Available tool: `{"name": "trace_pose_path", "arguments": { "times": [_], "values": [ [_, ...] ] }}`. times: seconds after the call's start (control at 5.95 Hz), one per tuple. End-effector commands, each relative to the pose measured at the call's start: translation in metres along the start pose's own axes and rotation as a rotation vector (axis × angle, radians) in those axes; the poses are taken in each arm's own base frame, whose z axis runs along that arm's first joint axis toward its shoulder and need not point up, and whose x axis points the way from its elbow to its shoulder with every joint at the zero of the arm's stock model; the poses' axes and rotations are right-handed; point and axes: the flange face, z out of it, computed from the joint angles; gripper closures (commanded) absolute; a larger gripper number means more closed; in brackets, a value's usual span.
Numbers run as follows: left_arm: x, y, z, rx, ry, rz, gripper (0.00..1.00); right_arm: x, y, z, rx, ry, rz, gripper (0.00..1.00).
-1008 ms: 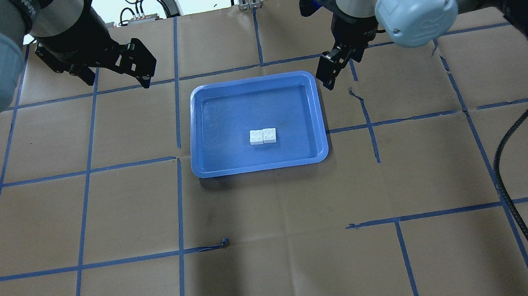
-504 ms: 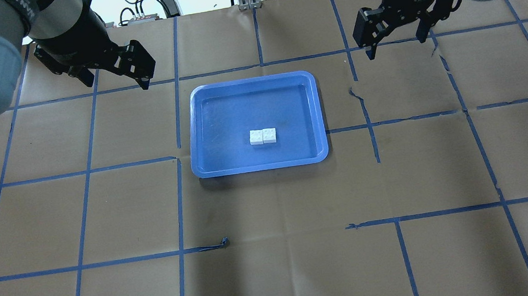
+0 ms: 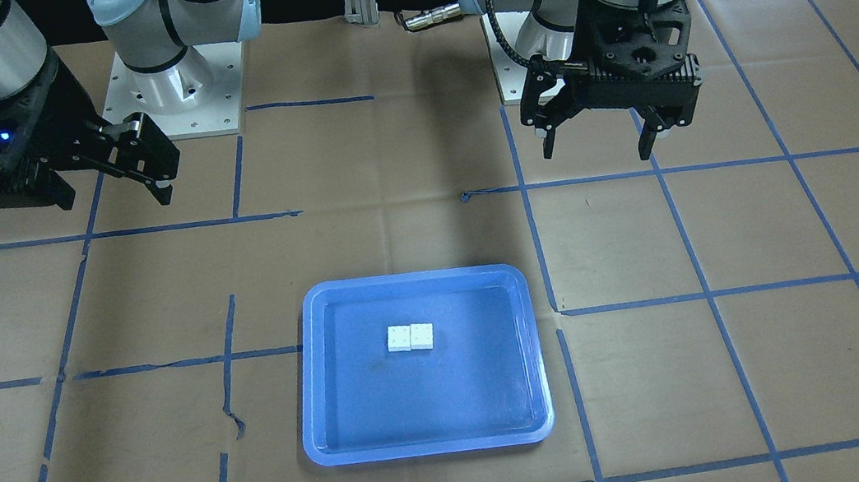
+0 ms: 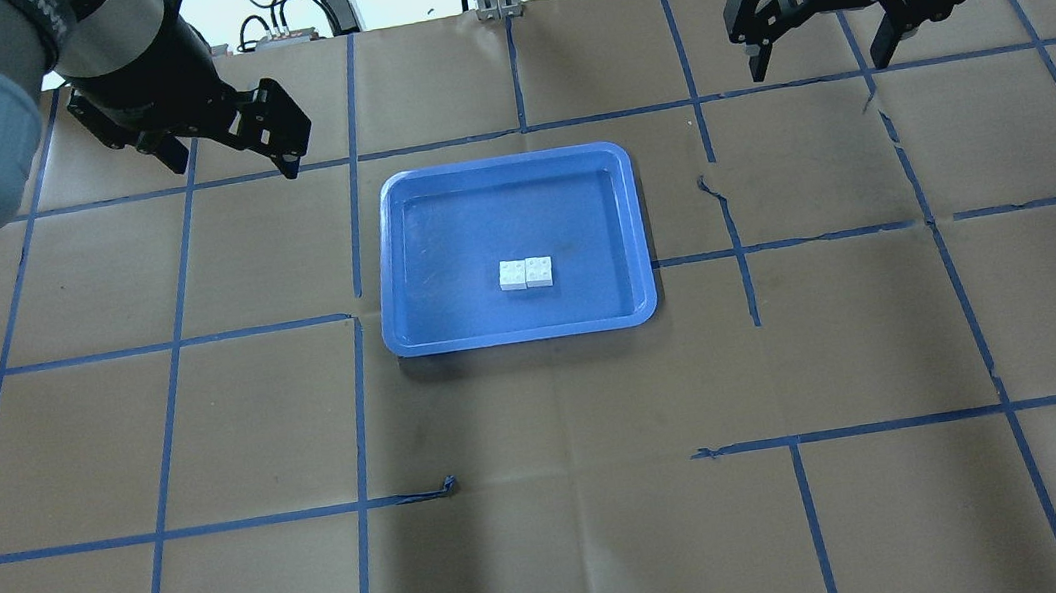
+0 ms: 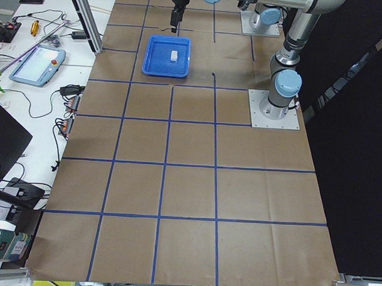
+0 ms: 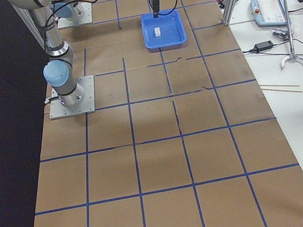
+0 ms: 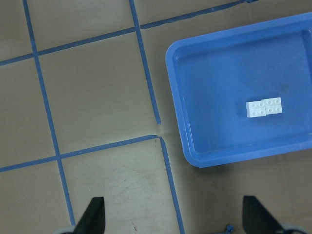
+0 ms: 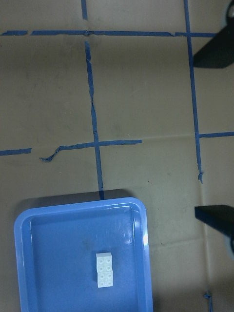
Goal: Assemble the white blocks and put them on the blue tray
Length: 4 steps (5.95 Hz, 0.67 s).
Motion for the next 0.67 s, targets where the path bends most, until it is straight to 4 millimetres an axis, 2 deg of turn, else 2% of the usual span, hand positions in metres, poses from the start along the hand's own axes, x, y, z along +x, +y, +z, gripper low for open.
{"name": "trace_pose_path", "arguments": {
  "times": [0.0,0.34,0.5],
  "values": [
    [0.001,0.0,0.0,0.0,0.001,0.001,0.01,0.0,0.003,-0.003,-0.008,-0.01,0.006,0.0],
    [0.0,0.0,0.0,0.001,0.001,0.0,0.01,0.0,0.005,-0.002,-0.01,-0.009,0.007,0.0],
    [0.0,0.0,0.0,0.0,0.0,0.001,0.01,0.0,0.014,0.008,-0.032,-0.005,0.013,0.0]
  ]
}}
